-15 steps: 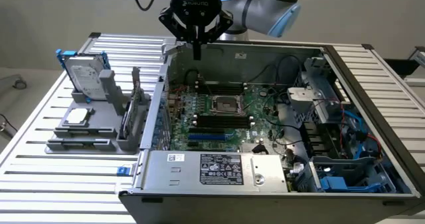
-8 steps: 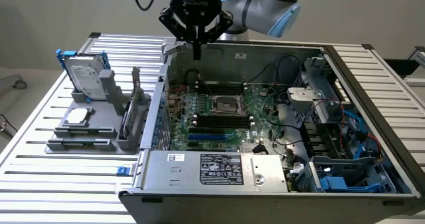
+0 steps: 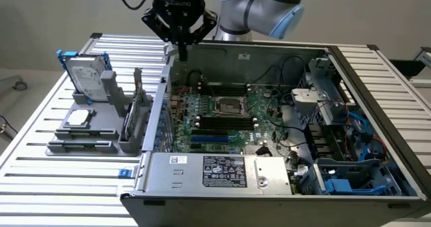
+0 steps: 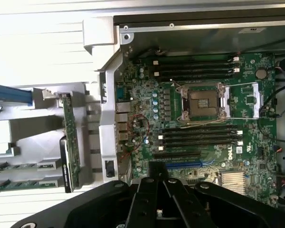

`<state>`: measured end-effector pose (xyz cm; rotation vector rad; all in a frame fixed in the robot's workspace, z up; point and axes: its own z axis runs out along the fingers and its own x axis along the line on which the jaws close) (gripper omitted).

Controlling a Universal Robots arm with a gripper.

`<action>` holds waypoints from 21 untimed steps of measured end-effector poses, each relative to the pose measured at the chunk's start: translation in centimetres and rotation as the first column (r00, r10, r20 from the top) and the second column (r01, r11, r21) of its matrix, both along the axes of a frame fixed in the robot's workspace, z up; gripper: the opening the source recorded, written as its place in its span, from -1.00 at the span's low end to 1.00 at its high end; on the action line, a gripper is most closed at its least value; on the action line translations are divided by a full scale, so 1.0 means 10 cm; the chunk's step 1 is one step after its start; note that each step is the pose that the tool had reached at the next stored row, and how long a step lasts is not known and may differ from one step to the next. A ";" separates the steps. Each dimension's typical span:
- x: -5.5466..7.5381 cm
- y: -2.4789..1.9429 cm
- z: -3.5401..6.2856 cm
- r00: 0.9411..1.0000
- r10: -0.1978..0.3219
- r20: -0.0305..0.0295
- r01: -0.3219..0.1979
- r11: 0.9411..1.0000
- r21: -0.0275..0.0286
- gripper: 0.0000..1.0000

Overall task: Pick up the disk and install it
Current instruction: 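Reach for the disk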

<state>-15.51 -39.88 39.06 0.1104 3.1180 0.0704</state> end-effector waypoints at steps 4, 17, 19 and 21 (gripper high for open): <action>-0.18 0.000 -0.015 1.000 0.000 0.000 0.000 1.000 -0.003 -0.79; -0.77 0.022 -0.053 1.000 0.000 -0.001 0.000 0.999 -0.036 -0.79; -0.86 0.041 -0.058 1.000 0.000 -0.001 0.000 0.999 -0.043 -0.79; -0.95 0.069 -0.063 1.000 0.000 -0.002 0.000 0.999 -0.051 -0.79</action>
